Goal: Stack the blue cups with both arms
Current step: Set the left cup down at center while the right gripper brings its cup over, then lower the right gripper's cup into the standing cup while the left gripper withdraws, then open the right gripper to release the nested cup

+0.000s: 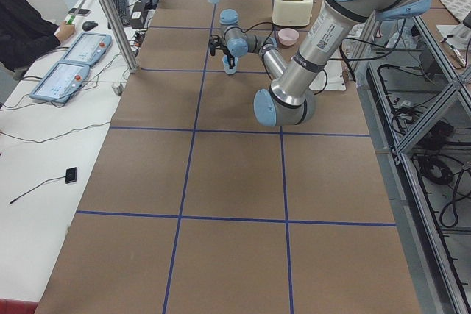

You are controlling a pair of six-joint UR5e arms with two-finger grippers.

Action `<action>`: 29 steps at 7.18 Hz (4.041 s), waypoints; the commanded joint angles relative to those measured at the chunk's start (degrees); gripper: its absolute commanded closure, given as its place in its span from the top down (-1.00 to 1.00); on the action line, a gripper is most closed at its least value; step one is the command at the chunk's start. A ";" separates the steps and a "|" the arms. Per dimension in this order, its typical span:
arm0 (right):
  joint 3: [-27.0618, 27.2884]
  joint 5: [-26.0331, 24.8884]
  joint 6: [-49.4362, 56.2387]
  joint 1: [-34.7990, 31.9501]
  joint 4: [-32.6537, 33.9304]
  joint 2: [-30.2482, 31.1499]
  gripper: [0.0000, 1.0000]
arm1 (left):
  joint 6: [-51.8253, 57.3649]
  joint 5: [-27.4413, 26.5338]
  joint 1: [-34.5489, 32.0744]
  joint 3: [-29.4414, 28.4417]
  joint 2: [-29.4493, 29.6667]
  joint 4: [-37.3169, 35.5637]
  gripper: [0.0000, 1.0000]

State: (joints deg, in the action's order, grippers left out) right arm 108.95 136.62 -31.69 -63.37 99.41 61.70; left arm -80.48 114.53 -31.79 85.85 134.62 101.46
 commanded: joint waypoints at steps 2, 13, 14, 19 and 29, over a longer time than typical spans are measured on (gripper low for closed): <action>1.87 -5.81 -11.36 8.67 -0.01 -4.91 -1.00 | 0.24 -0.09 0.06 0.19 -0.23 1.81 0.42; -9.10 -24.36 -24.21 27.76 -9.67 -14.68 -1.00 | 22.30 10.28 -14.53 18.03 -20.53 -1.62 0.74; -9.72 -25.16 -24.12 28.03 -9.85 -14.68 -1.00 | 22.30 10.28 -14.62 18.03 -20.62 -1.62 0.73; -12.36 -28.51 -26.41 31.46 -13.97 -14.33 -1.00 | 22.30 10.37 -14.62 18.30 -20.97 -1.62 0.74; -11.66 -27.81 -25.35 30.32 -13.72 -13.71 -1.00 | 22.30 10.28 -14.62 18.21 -20.97 -1.62 0.73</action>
State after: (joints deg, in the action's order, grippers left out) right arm 97.31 108.83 -56.97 -33.04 85.70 48.03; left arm -58.18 124.80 -46.41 104.06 113.64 99.84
